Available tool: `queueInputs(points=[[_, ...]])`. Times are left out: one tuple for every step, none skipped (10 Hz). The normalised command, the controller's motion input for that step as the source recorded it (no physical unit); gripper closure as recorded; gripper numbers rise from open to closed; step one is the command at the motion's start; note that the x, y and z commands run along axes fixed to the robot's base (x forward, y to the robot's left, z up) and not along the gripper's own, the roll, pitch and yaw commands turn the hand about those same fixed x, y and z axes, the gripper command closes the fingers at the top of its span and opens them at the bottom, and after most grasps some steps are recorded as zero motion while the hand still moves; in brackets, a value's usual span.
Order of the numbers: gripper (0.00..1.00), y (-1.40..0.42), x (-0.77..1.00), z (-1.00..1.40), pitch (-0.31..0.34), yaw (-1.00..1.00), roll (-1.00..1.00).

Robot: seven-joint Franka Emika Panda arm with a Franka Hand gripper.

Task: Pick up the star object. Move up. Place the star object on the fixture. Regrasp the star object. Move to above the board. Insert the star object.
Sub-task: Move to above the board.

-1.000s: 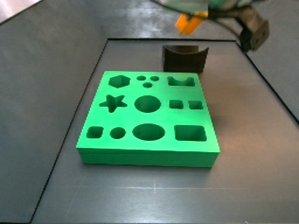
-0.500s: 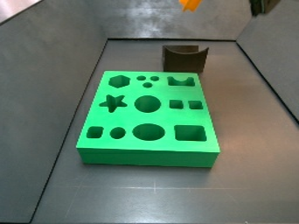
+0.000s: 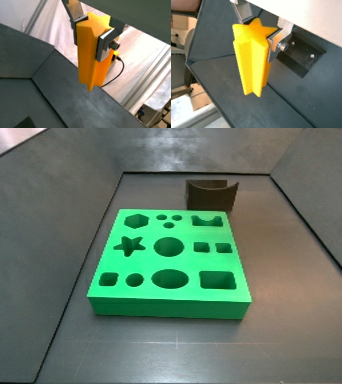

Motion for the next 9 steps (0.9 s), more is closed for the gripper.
queueInputs(points=[[1.0, 0.05, -0.06, 0.58, 0.028, -0.01, -0.07], [1.0, 0.03, -0.04, 0.4, 0.038, -0.01, -0.07], [1.0, -1.0, -0.57, 0.08, 0.01, -0.07, -1.0], [1.0, -1.0, -0.57, 0.05, 0.002, -0.06, -1.0], [1.0, -1.0, -0.6, 0.06, -0.011, -0.06, -1.0], [1.0, -1.0, -0.61, 0.05, -0.021, -0.06, -1.0], [1.0, -1.0, -0.64, 0.06, -0.031, -0.07, -1.0], [1.0, -1.0, -0.66, 0.06, -0.04, -0.07, -1.0], [1.0, -1.0, -0.68, 0.06, -0.043, -0.07, -1.0]])
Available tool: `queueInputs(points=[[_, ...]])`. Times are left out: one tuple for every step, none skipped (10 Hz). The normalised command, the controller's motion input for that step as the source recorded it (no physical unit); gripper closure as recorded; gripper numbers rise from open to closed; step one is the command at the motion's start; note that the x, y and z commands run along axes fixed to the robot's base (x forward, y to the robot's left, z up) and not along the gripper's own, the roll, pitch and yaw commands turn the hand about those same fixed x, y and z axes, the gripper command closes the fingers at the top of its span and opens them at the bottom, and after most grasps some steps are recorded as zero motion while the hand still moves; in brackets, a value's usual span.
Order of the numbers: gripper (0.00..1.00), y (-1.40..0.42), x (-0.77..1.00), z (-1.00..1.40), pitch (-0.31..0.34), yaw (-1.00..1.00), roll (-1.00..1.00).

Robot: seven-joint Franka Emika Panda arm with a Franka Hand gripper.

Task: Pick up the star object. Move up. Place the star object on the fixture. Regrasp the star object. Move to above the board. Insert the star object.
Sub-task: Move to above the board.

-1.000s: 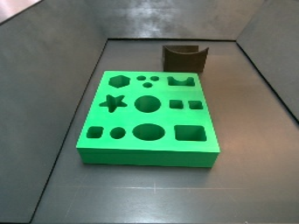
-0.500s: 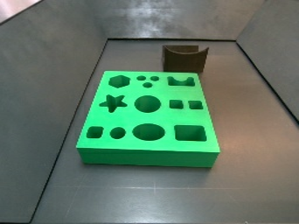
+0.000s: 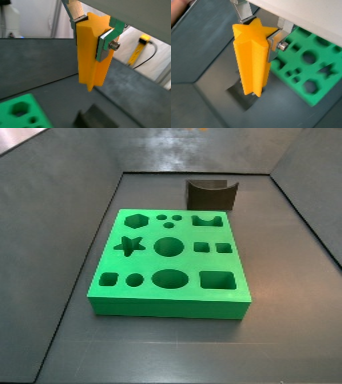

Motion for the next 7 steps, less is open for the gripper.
queueInputs(points=[[1.0, -1.0, -0.72, 0.07, -0.055, -0.07, -1.0], [1.0, -1.0, -0.74, 0.06, -0.059, -0.07, -1.0], [1.0, -0.62, -0.55, 0.05, -0.097, -0.07, -1.0], [1.0, -0.31, -0.36, 0.02, -0.114, -0.06, -1.0], [1.0, -0.15, -0.24, 0.01, -0.105, -0.04, -0.84], [1.0, -0.08, -0.17, 0.01, -0.092, -0.03, -0.61], [1.0, -0.05, -0.12, 0.01, -0.08, -0.02, -0.41]])
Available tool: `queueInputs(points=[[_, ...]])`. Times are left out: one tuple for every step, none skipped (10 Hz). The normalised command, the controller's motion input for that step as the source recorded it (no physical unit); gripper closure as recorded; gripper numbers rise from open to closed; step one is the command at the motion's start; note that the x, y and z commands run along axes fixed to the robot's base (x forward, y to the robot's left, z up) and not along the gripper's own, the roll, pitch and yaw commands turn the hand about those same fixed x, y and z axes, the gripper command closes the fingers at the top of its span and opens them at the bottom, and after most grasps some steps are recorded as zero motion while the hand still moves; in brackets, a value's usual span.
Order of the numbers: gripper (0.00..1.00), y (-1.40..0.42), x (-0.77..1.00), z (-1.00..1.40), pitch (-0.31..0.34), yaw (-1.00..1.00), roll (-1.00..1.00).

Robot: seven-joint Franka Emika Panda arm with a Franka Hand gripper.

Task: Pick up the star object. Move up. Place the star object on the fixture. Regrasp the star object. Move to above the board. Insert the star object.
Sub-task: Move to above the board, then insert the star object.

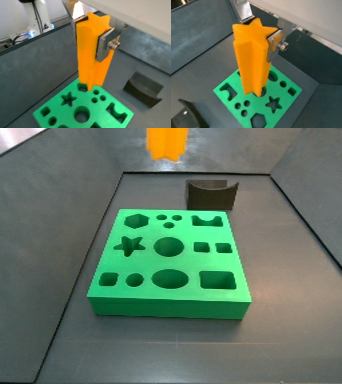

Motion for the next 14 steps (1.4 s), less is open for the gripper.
queueInputs(points=[[1.0, -0.02, -0.08, 0.0, -0.061, -0.01, -0.24], [1.0, 0.0, 0.0, -0.01, -0.004, 0.0, 0.0], [1.0, 0.0, -0.02, -0.11, -0.154, 0.0, -0.05], [1.0, 0.0, 0.0, 0.0, 0.0, -0.01, 0.0], [1.0, 0.0, -0.03, -0.02, 0.0, -0.03, 0.0], [1.0, 0.0, -0.01, -0.06, 0.0, 0.0, 0.0], [1.0, 0.0, -0.01, -0.08, 0.0, -0.01, 0.02], [1.0, 0.0, 0.0, -0.07, 0.0, 0.0, 0.02], [1.0, 0.0, -0.03, -0.11, 0.0, -0.01, 0.05], [1.0, 0.0, -0.06, -0.16, 0.0, -0.03, 0.08], [1.0, 0.0, -0.06, -0.17, 0.0, -0.03, 0.08], [1.0, 0.0, -0.04, -0.16, 0.0, -0.03, 0.06], [1.0, 0.0, -0.04, -0.15, 0.0, -0.03, 0.07], [1.0, 0.0, -0.02, -0.12, 0.007, -0.03, 0.06]])
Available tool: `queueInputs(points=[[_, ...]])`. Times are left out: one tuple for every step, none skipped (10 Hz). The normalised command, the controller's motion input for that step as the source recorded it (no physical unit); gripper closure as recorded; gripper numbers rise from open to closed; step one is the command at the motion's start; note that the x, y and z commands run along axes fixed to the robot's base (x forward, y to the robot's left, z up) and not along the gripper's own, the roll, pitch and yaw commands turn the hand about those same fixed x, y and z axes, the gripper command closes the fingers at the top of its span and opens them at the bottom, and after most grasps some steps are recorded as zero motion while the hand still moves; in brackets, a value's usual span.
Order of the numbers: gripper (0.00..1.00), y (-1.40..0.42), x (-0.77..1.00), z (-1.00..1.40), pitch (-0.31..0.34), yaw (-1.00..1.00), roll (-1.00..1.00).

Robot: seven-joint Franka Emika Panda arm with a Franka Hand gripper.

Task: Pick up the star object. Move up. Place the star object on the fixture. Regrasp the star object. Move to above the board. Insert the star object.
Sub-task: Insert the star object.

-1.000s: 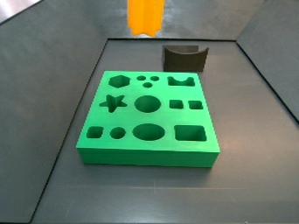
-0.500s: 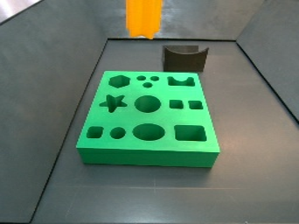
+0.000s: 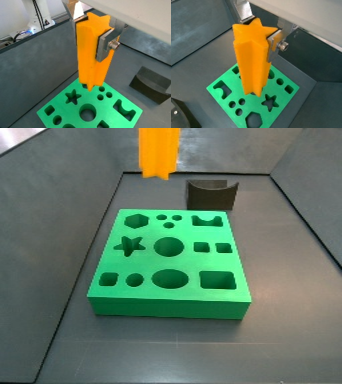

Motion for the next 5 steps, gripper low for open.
queueInputs(points=[[1.0, 0.0, 0.0, 0.0, 0.0, -0.01, 0.0], [1.0, 0.0, -0.01, -0.01, 0.0, -0.02, 0.01], [1.0, 0.0, 0.0, 0.0, 0.0, -0.01, 0.0], [1.0, 0.0, -0.03, -0.01, 0.0, 0.0, 0.0], [1.0, 0.0, -0.11, -0.01, 0.0, -0.04, 0.0]])
